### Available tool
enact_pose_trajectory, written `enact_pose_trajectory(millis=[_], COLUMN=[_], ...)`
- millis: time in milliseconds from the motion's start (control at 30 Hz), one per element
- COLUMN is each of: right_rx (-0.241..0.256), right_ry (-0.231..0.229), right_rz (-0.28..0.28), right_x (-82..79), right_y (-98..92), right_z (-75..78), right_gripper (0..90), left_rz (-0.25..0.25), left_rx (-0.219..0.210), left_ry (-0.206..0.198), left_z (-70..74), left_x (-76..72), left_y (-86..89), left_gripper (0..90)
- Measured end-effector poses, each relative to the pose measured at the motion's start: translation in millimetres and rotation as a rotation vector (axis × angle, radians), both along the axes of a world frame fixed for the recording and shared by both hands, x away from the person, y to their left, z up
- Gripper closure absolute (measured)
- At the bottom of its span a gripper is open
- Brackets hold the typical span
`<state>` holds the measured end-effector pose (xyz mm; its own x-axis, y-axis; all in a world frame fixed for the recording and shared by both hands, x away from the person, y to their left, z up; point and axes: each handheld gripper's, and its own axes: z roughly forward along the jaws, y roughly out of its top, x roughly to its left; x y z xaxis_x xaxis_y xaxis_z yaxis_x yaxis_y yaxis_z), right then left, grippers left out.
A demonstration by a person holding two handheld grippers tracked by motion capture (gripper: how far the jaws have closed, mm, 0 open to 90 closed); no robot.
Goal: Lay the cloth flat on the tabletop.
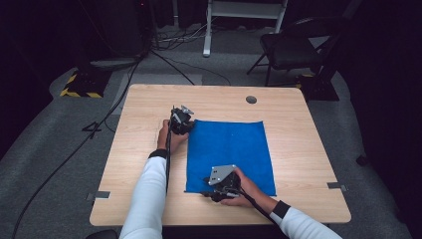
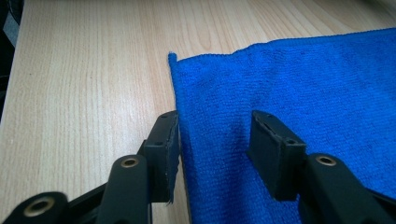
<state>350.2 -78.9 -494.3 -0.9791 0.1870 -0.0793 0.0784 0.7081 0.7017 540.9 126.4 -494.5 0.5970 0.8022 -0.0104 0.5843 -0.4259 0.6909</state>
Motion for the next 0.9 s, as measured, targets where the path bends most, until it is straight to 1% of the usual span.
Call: enact_pose_trajectory(millis=[133,167,200,267,333,367,467,500,533,600,700,767,800,833,900], right_rx=[0.005,0.017,0.019,0.021,0.018,0.016,0.01,0.01,0.003,-0.002,-0.012,-0.013,-0.012,-0.012,-0.023], right_ry=[-0.001,-0.001,-0.001,-0.003,-0.007,-0.009,-0.013,-0.013,-0.02,-0.022,-0.032,-0.029,-0.03,-0.027,-0.039], right_rz=[0.004,0.013,0.021,0.037,0.044,0.05,0.049,0.049,0.054,0.042,0.017,0.002,-0.007,-0.019,-0.028], right_x=[-0.8,-1.6,-2.3,-4.1,-5.7,-6.0,-6.1,-6.1,-5.9,-5.5,-3.7,-1.6,-0.7,0.0,1.1], right_y=[3.1,7.4,10.3,16.2,22.0,24.6,33.1,33.1,35.8,42.4,46.7,48.5,49.3,50.0,51.2], right_z=[0.2,1.4,2.2,3.0,2.8,2.6,1.4,1.4,0.5,-0.3,0.6,0.6,0.5,0.4,0.7], right_gripper=[52.3,51.7,51.4,51.0,50.9,50.7,51.2,51.2,51.3,52.1,58.1,66.3,70.1,75.0,81.7], left_rz=[0.009,0.012,0.008,0.015,0.014,0.015,0.011,0.011,0.012,0.008,0.002,0.003,0.003,0.01,0.009], left_rx=[0.007,0.001,0.009,-0.003,-0.004,0.004,0.011,0.011,0.013,0.024,0.028,0.039,0.039,0.024,0.028], left_ry=[-0.003,-0.005,-0.004,-0.004,-0.007,-0.007,-0.004,-0.004,-0.006,-0.008,-0.006,-0.009,-0.009,-0.012,-0.01], left_z=[1.7,1.9,3.0,3.5,3.7,4.0,4.4,4.4,4.6,5.3,6.9,8.0,8.0,7.6,8.3], left_x=[-1.2,-1.5,-2.2,-3.3,-3.4,-4.1,-5.0,-5.0,-5.4,-6.0,-6.3,-6.6,-6.6,-7.0,-7.0], left_y=[2.5,2.8,3.2,3.9,4.3,3.9,3.3,3.3,3.1,2.3,3.6,5.0,5.0,5.4,6.3], left_gripper=[88.0,88.0,88.0,88.0,88.2,88.2,88.2,88.2,88.2,88.2,88.3,88.4,88.4,88.5,88.5])
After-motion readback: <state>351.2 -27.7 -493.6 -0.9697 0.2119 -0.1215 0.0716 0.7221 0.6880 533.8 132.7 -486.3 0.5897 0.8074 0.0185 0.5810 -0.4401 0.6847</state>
